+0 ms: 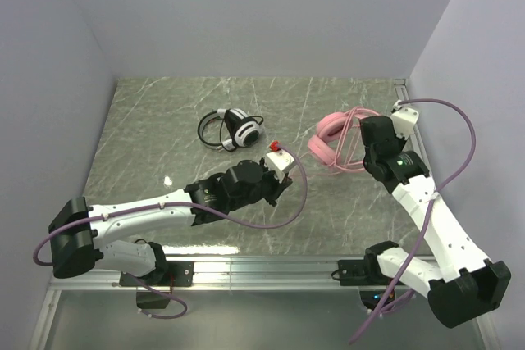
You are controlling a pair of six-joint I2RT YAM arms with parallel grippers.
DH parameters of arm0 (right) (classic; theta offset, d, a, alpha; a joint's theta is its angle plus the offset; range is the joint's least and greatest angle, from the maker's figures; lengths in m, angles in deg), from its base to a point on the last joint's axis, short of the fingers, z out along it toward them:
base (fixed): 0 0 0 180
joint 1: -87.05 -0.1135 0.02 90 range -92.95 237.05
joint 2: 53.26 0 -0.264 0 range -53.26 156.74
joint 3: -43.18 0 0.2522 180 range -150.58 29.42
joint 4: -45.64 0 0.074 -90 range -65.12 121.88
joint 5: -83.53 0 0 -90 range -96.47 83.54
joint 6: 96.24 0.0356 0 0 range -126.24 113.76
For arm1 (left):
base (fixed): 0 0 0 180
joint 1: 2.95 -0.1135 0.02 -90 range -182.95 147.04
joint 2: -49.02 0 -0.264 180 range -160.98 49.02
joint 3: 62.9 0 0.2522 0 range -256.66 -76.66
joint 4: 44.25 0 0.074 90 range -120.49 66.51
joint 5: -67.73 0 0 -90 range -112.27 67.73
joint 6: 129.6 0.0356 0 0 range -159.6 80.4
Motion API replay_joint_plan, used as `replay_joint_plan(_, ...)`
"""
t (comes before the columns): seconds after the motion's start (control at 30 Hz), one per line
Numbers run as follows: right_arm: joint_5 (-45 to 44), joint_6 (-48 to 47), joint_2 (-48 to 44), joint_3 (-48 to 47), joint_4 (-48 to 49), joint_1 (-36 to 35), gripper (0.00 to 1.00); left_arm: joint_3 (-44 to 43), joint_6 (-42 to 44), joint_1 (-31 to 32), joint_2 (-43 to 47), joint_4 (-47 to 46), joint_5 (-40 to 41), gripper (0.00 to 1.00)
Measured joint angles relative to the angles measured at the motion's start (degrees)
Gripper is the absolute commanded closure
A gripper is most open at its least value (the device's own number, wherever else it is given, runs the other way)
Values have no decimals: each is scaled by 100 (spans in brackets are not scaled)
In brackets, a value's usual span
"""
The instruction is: Wrap the headphones
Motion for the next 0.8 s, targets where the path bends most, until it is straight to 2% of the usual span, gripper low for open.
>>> replay_joint_plan(0.27,44,-59,365,0,-96,-566,100,-564,752,33,2,417,907,88)
replay_joint_plan(0.47,557,-273,393,90,-87,-1021,100,-713,1456,33,0,420,1287,85)
replay_joint_plan(0.6,968,-365,173,238,-74,-1187,100,-909,1770,9,-4,376,1401,86)
replay_joint_plan(0.8,1353,-444,-173,321,-116,-1353,100,-1023,2146,-291,-42,280,1325,81)
